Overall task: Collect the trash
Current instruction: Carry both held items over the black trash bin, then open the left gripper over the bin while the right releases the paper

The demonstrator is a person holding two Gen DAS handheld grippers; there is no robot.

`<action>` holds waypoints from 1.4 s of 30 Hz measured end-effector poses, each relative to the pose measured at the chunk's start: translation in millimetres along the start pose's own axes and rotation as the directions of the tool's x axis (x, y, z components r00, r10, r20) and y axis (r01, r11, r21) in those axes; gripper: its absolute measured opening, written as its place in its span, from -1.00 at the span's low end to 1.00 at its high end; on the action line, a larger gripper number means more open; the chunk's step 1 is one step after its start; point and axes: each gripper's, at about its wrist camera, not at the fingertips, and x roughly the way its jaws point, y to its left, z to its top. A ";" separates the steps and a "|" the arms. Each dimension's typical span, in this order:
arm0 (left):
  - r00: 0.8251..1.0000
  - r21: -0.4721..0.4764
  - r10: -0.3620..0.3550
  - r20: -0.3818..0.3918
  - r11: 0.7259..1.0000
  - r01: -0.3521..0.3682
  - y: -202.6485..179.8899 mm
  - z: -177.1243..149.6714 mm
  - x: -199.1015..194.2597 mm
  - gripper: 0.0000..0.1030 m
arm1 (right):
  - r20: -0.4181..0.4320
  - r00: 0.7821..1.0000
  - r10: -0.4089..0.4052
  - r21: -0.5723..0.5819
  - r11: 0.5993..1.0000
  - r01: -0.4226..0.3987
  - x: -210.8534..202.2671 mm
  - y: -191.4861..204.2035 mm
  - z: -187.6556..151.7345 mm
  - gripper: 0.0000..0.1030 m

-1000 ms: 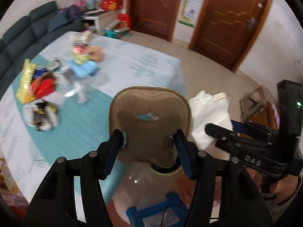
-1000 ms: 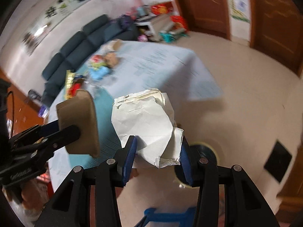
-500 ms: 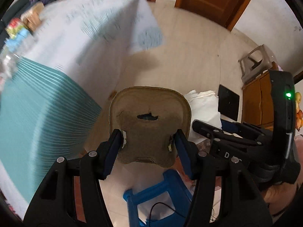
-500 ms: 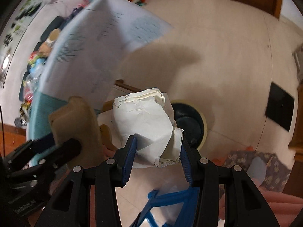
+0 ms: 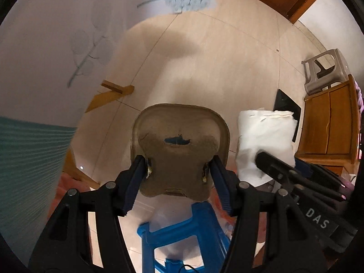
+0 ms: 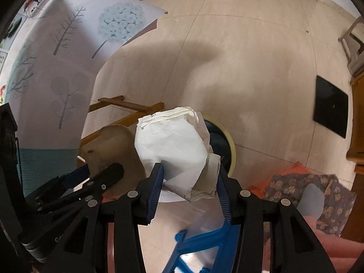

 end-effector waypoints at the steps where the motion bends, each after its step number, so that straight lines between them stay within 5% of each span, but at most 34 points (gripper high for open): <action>1: 1.000 -0.001 0.002 -0.008 1.000 -0.002 1.3 2.9 4.7 0.09 | -0.002 1.000 -0.005 -0.002 1.000 0.005 4.9 1.9 3.2 -0.13; 12: 0.998 -0.029 0.046 -0.036 0.998 -0.047 10.9 8.3 28.4 0.26 | -0.028 0.999 -0.022 0.011 1.000 0.023 32.2 7.5 17.3 -0.12; 23: 0.995 -0.067 0.098 0.021 0.993 -0.096 10.4 -1.4 2.4 0.26 | -0.050 0.999 0.018 0.001 1.000 -0.018 43.9 9.2 23.6 -0.09; 27: 0.994 -0.071 0.102 0.033 0.992 -0.100 16.1 -7.7 -11.1 0.26 | -0.059 0.997 0.048 -0.006 0.999 -0.048 46.9 17.4 22.3 0.10; 38: 0.995 -0.081 0.092 0.034 0.993 -0.089 21.6 -23.3 -24.7 0.25 | -0.050 0.995 0.088 -0.044 0.995 -0.090 45.4 30.9 18.7 0.23; 42: 0.995 -0.088 0.087 0.047 0.993 -0.082 21.9 -23.5 -30.9 0.25 | -0.036 0.994 0.105 -0.054 0.993 -0.107 42.0 32.4 17.9 0.45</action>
